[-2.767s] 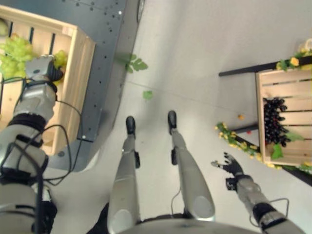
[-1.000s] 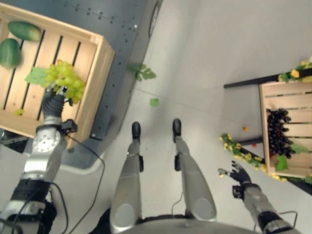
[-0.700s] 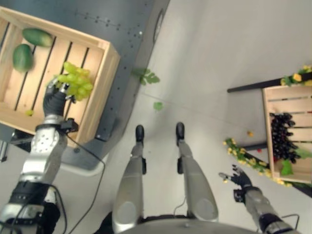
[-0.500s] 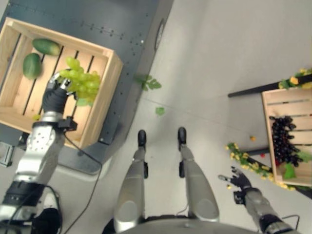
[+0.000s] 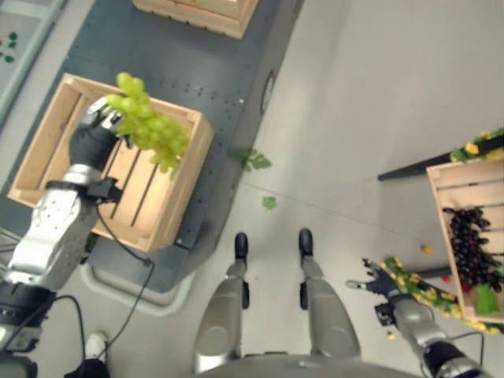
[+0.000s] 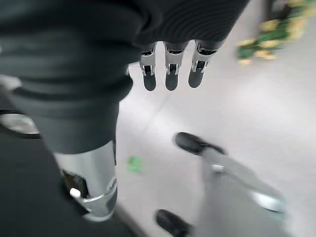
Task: Pick up the fruits from the basket on one side to the basket on the other side
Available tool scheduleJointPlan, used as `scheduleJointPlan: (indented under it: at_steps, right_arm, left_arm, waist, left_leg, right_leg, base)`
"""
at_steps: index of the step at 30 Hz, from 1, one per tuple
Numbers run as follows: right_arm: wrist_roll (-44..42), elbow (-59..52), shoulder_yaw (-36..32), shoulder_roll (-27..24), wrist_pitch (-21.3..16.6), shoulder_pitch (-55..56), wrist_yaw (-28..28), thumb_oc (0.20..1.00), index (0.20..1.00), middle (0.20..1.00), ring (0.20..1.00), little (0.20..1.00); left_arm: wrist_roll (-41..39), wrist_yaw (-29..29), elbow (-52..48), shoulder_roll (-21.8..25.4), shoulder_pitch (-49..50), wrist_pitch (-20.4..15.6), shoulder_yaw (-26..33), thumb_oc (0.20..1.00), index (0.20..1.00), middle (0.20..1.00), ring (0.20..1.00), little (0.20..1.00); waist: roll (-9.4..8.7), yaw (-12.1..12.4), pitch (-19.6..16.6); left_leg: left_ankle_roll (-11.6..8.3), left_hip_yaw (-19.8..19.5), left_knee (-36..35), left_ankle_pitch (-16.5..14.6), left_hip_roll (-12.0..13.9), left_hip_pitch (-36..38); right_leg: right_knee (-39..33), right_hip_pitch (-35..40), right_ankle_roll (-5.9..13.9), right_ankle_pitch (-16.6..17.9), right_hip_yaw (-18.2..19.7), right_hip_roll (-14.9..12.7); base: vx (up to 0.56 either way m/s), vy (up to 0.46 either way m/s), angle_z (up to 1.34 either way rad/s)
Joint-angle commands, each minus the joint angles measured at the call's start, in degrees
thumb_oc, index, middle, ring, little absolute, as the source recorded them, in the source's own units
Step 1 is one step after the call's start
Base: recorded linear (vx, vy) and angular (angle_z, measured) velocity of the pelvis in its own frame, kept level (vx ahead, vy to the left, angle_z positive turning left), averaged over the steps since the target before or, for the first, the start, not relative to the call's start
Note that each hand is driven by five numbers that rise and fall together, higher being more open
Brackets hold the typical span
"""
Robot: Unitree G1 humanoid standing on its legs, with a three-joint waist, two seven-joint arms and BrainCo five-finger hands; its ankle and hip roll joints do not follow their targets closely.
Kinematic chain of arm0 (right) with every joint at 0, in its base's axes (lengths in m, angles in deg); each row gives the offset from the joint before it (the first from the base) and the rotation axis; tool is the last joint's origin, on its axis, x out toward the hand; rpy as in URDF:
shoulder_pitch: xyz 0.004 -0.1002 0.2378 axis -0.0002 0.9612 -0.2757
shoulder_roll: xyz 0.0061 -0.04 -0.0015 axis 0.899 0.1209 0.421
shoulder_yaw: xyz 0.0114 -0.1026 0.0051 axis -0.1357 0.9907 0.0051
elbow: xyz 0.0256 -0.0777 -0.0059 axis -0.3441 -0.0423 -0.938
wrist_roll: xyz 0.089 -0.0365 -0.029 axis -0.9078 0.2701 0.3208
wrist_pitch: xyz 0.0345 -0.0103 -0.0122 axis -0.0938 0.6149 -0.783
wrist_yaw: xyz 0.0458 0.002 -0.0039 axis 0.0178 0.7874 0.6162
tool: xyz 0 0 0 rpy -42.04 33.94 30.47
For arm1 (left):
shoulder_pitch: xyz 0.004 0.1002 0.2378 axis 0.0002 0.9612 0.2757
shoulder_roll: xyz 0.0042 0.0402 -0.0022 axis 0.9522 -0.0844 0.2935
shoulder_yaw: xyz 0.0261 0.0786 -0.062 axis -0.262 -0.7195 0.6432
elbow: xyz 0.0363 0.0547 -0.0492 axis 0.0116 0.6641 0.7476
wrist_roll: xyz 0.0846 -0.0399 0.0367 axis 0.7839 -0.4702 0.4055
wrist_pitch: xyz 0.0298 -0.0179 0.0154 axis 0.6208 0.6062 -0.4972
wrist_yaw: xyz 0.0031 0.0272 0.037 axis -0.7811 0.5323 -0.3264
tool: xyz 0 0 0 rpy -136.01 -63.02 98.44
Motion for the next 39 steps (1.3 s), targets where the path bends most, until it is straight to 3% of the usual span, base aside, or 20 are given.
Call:
scheduleJointPlan:
  at_steps: [1,8,13,30,39]
  right_arm:
    - [0.47,-8.63,0.63,-2.67,-2.4,0.41,0.51,1.0,1.0,1.0,1.0,1.0]
    - [-1.63,-27.55,1.78,-7.74,-3.72,-4.12,1.38,1.0,1.0,1.0,1.0,1.0]
    - [-5.99,-33.79,4.26,-8.13,-3.8,-10.33,0.58,1.0,1.0,1.0,1.0,1.0]
    - [-11.0,-39.12,15.34,-8.08,-0.66,-26.68,0.0,1.0,1.0,1.0,1.0,1.0]
    - [-17.08,-36.24,24.5,-4.49,0.34,-38.37,0.03,1.0,1.0,1.0,1.0,1.0]
  left_arm:
    - [-2.86,-1.55,-2.99,2.48,-2.54,-4.01,0.06,0.2,0.2,0.2,0.2,0.2]
    - [-4.33,-2.86,-4.36,5.15,-4.94,-3.14,-4.55,0.2,0.2,0.2,0.2,0.2]
    - [-4.7,-2.68,-4.11,5.59,-8.23,-2.72,-8.63,0.2,0.2,0.2,0.2,0.2]
    - [-3.95,-1.97,-4.43,5.11,-15.91,-1.51,-17.41,0.2,0.2,0.2,0.2,0.2]
    - [-4.89,-1.65,-2.4,3.71,-22.71,-1.07,-24.92,0.2,0.2,0.2,0.2,0.2]
  waist:
    - [-1.34,-1.06,-5.28]
    - [-1.2,-0.71,-7.67]
    - [-1.21,-0.13,-9.29]
    - [-1.51,1.12,-13.25]
    - [-1.68,1.89,-14.65]
  left_leg:
    - [1.45,-1.51,3.0,-2.6,-3.7,-2.01]
    - [1.37,-1.69,2.67,-2.8,-3.51,0.15]
    - [1.5,-1.97,1.91,-2.82,-3.3,1.88]
    - [1.47,-2.12,0.45,-2.95,-3.05,5.07]
    - [1.44,-2.14,0.07,-2.86,-3.04,5.98]
  right_leg:
    - [4.14,-0.67,1.24,-5.69,0.4,1.24]
    - [3.74,1.48,1.09,-6.17,-0.15,1.47]
    - [3.24,3.18,0.85,-6.57,-0.47,1.71]
    - [2.08,6.6,0.63,-7.05,-1.08,1.98]
    - [1.76,7.62,0.6,-6.93,-1.14,2.05]
  base:
    - [0.02,-0.021,-0.04]
    - [0.01,-0.009,0.01]
    - [0.01,-0.016,0.02]
    - [0.01,-0.01,0.02]
    - [0.0,0.0,0.0]
